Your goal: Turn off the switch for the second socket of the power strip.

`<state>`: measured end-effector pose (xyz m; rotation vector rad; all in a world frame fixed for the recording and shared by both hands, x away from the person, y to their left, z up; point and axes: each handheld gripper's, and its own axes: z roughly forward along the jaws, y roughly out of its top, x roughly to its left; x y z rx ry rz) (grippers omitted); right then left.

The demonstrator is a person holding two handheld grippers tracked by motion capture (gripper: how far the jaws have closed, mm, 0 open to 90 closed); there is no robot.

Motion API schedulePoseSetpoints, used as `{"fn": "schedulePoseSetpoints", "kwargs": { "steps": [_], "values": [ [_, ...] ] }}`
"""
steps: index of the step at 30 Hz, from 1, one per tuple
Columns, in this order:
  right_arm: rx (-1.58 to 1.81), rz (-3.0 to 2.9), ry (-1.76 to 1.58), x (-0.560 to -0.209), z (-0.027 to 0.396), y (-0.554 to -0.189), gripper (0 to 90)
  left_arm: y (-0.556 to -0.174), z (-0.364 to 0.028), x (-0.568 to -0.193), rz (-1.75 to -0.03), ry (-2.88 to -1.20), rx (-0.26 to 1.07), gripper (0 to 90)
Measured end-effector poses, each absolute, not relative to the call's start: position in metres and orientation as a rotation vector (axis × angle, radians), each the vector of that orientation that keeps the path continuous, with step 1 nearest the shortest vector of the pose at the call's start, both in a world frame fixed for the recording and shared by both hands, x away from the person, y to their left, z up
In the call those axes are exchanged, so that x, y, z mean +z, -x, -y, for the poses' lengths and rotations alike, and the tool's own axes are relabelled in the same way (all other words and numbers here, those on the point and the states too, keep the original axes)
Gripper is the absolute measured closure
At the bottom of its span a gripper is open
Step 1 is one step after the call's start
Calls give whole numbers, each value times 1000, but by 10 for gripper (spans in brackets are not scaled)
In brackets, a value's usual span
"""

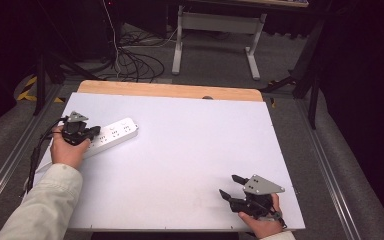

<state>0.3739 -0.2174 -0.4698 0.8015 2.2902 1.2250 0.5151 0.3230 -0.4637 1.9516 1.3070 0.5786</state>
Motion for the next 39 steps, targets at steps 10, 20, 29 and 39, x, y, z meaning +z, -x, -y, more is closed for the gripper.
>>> {"fn": "schedulePoseSetpoints", "kwargs": {
  "steps": [10,20,29,39],
  "values": [
    [1219,-2294,-795,-470,217,-374,364,-515,-322,-465,-1314,-1959,589,897],
    [1213,-2297,-791,-470,216,-373,366,-516,-319,-466,-1310,-1970,610,897],
    [1212,-2299,-793,-470,216,-373,366,-515,-316,-466,-1305,-1994,644,897],
    [1211,-2292,-788,-470,216,-372,367,-515,-314,-466,-1291,-2010,668,897]
  ]
}}
